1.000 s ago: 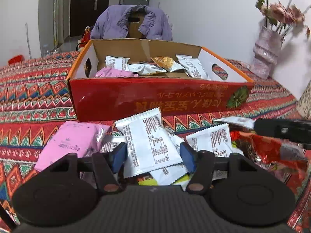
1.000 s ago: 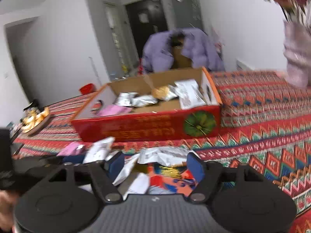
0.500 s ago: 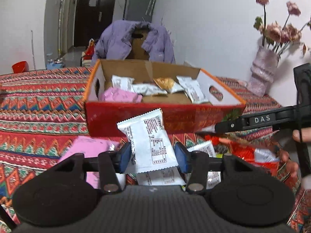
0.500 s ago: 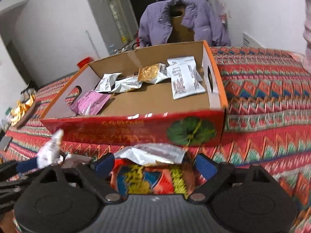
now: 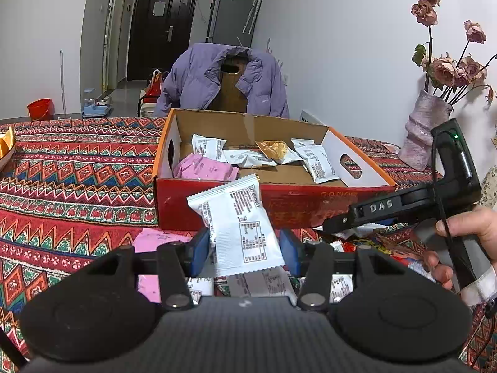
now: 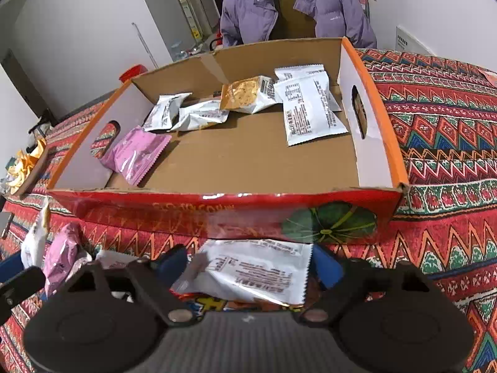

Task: Organize snacks

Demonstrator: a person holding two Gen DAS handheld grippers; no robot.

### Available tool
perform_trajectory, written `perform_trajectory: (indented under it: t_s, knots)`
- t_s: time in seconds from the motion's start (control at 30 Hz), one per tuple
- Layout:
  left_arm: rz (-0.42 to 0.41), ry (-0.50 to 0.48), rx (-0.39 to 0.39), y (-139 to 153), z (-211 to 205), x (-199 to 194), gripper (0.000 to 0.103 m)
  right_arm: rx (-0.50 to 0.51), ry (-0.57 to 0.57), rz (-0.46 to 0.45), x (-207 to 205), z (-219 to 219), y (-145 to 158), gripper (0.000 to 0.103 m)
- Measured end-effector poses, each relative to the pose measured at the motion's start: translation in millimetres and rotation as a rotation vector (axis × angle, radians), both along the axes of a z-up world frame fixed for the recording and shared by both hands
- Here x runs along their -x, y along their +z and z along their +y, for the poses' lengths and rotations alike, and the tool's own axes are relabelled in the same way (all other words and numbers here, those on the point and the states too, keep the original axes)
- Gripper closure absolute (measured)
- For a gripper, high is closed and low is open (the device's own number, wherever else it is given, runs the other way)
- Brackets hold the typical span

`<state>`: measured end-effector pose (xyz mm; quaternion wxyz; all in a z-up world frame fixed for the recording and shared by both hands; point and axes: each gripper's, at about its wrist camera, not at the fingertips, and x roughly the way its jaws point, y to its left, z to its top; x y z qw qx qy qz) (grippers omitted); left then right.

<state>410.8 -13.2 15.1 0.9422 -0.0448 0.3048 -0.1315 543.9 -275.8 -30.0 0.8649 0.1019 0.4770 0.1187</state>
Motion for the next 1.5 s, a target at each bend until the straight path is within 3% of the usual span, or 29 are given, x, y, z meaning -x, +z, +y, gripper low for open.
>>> perform_trajectory:
  t_s: [0.03, 0.13, 0.47, 0.73, 1.07, 1.27, 1.5]
  knots:
    - [0.0, -0.001, 0.0, -0.8, 0.0, 0.9, 0.054, -0.009, -0.002, 0.002, 0.2, -2.8, 0.3, 0.031]
    - [0.004, 0.0, 0.001, -2.4, 0.5, 4.2, 0.054, -0.039, -0.003, 0.005, 3.8, -6.9, 2.1, 0.037]
    - [-0.016, 0.004, 0.006, 11.3, 1.5, 27.1, 0.054, -0.054, -0.007, -0.095, 39.7, -11.6, 34.6, 0.038]
    - [-0.081, 0.007, -0.011, 37.6, 2.0, 91.6, 0.053, 0.029, 0.053, -0.315, 134.8, 5.6, 92.9, 0.038]
    - [-0.159, 0.025, -0.026, 53.6, 2.9, 198.3, 0.053, 0.116, 0.111, -0.49, 273.3, 25.5, 124.4, 0.038]
    - [-0.182, 0.038, -0.078, 52.3, 1.6, 247.3, 0.053, 0.103, 0.16, -0.513, 332.2, 35.0, 120.5, 0.038]
    - [-0.166, 0.055, -0.101, 49.0, 2.6, 275.4, 0.053, 0.153, 0.13, -0.52, 360.8, 27.6, 119.7, 0.037]
